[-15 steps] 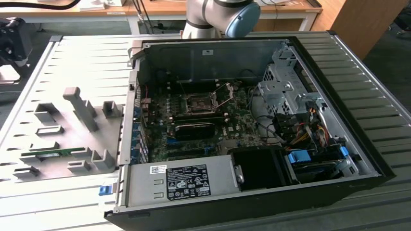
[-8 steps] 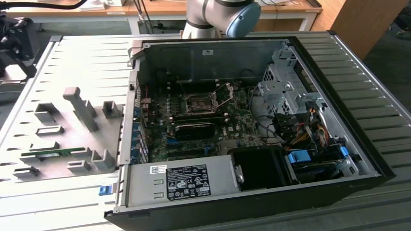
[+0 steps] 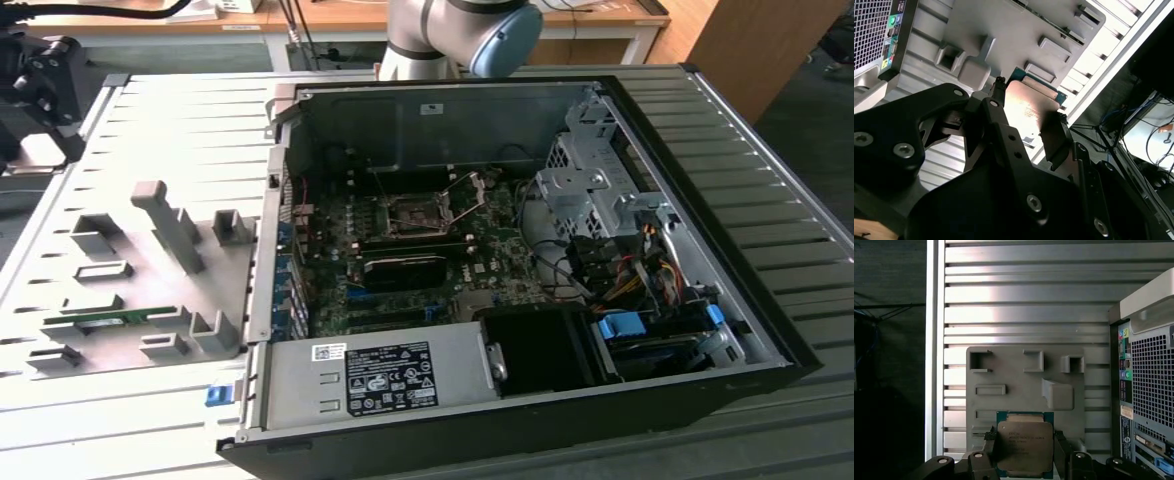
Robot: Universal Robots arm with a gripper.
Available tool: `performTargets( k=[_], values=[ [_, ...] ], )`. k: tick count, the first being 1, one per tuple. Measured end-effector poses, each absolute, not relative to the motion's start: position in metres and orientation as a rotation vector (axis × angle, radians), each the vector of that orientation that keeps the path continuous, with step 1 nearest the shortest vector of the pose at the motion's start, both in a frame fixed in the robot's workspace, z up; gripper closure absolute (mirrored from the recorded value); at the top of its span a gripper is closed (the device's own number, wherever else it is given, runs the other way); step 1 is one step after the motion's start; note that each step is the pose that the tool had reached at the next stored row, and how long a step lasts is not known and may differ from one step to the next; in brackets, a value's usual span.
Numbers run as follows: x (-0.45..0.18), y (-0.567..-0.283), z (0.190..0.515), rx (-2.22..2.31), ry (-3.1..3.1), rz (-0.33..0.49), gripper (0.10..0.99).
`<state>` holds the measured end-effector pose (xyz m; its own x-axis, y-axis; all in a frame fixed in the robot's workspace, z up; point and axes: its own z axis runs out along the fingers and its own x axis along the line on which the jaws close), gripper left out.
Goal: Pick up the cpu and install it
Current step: 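Pick up the cpu and move it towards the insertion slot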
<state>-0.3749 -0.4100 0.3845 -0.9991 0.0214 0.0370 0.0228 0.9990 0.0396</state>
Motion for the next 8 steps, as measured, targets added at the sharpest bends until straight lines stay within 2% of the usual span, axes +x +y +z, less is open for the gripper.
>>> performTargets(
  k=[8],
  values=[
    [-0.3657,-0.41,0.3845,-0.034,-3.103,-0.062,0.549]
  ],
)
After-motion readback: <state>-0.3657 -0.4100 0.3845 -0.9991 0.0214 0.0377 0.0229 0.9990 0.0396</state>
